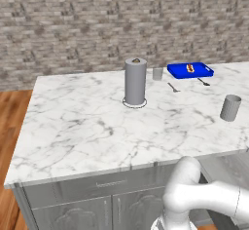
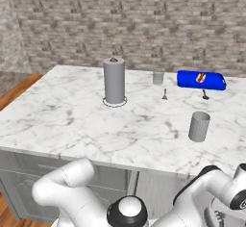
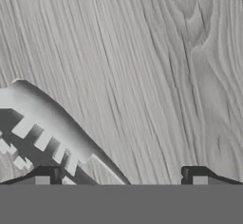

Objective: Take the tongs from the drawer on the right and place them on the dining counter next to the tray containing the hot dog.

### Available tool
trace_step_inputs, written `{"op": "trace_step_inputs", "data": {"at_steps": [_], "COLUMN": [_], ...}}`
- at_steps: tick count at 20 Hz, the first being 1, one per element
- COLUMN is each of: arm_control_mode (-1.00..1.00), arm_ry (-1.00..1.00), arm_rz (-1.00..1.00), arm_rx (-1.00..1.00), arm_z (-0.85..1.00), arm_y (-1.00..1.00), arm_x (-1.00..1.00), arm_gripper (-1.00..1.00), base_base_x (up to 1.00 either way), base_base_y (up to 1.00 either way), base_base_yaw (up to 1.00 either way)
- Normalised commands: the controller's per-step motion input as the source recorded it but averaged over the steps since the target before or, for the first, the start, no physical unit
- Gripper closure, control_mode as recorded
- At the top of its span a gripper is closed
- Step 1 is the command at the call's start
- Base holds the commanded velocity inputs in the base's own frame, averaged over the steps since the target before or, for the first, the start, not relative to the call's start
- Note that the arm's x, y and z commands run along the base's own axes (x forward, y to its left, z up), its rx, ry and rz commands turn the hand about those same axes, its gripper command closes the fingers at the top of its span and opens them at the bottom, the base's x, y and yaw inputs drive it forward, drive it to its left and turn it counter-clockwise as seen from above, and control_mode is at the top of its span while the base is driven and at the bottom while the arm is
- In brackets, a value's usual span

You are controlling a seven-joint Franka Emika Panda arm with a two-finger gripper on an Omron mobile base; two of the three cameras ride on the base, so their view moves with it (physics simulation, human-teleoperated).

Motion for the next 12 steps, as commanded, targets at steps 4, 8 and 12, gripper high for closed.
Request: {"op": "trace_step_inputs", "data": {"at_steps": [4, 8, 12], "arm_control_mode": [-1.00, -1.00, -1.00], "arm_ry": [-0.07, -0.07, -0.03], "arm_rz": [0.00, 0.00, 0.01], "arm_rx": [0.11, 0.11, 0.02], "arm_z": [0.23, 0.45, 0.17], "arm_y": [-0.05, 0.00, 0.21], "arm_x": [-0.31, -0.39, -0.13], "arm_gripper": [-1.00, -1.00, -1.00], "base_base_x": [0.00, 0.00, 0.00], "base_base_y": [0.00, 0.00, 0.00], "base_base_yaw": [0.00, 0.00, 0.00]}}
